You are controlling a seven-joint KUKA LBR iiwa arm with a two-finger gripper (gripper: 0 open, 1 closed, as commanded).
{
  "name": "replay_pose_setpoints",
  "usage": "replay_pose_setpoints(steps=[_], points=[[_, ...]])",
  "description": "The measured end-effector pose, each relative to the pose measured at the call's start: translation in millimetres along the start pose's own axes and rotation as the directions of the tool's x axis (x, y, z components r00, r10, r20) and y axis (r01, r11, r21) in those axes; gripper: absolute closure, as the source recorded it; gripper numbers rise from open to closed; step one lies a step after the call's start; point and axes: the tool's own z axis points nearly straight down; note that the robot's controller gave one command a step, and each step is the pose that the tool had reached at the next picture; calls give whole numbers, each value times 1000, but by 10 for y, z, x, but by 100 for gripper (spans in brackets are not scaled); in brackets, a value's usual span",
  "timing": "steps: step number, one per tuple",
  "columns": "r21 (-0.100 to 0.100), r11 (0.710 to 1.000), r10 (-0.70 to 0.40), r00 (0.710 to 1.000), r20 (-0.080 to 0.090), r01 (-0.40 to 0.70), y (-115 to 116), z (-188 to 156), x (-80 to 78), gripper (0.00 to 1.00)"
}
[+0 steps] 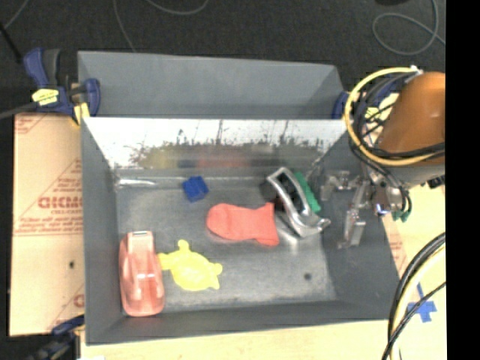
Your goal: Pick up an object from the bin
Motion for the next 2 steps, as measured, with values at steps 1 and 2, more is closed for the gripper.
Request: replay_pose_setpoints(steps=[1,2], points=[[1,1000,-4,1000,7,4,7,-48,-16,0],[3,998,-55,998,10,55,392,592,-39,0]])
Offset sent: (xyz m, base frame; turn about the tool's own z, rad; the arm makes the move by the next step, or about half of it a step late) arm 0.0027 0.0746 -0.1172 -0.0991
